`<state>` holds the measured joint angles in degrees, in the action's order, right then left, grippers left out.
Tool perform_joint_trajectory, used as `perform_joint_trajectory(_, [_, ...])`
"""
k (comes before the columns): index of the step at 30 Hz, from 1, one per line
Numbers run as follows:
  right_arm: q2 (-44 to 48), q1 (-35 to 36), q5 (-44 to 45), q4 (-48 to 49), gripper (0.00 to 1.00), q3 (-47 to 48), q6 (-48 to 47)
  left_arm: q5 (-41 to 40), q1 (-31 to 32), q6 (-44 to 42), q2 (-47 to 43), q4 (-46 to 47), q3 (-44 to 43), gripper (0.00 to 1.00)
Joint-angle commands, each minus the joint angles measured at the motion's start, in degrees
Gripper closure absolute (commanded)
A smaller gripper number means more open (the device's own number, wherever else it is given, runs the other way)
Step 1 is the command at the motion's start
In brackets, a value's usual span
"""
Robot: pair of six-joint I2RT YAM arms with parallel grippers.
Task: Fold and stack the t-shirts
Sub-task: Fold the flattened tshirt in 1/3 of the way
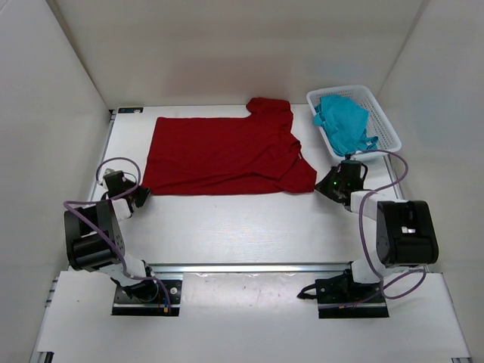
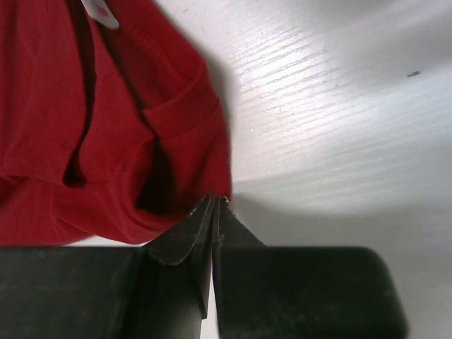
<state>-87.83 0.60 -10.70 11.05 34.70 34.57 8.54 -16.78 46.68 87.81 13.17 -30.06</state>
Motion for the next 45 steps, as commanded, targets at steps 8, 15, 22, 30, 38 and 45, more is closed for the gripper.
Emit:
perform_joint_trajectory(8, [8.82, 1.6, -2.48, 5.39, 0.66, -5.79, -2.22, -0.89, -1.16, -2.29, -4.23, -3.59, -0.26, 1.0])
perform_joint_trajectory(15, [2.15, 3.62, -5.03, 0.46, 0.6, -0.42, -4.51, 1.05, -2.03, -1.5, -4.84, -2.36, 1.24, 1.0])
perform_joint_trajectory(22, [-3.92, 1.33, -5.74, 1.87, 0.75, 1.95, -2.49, 1.48, -1.68, -1.06, -5.28, -1.92, 0.89, 1.0])
perform_joint_trajectory(30, [-0.86, 1.6, -1.44, 0.91, 1.0, 0.82, -1.61, 1.31, -1.77, -1.32, -4.58, -2.79, -0.16, 1.0])
perform_joint_trajectory(38, [7.93, 1.42, 1.82, -2.25, 1.0, -6.12, 1.46, 3.41, -6.33, -4.74, -7.03, -9.38, -2.01, 1.0])
perform_joint_trajectory(45, [21.97, -0.51, 1.12, -7.35, 1.0, -15.61, 2.61, 3.24, -5.82, -7.48, -17.04, -14.73, 2.9, 1.0])
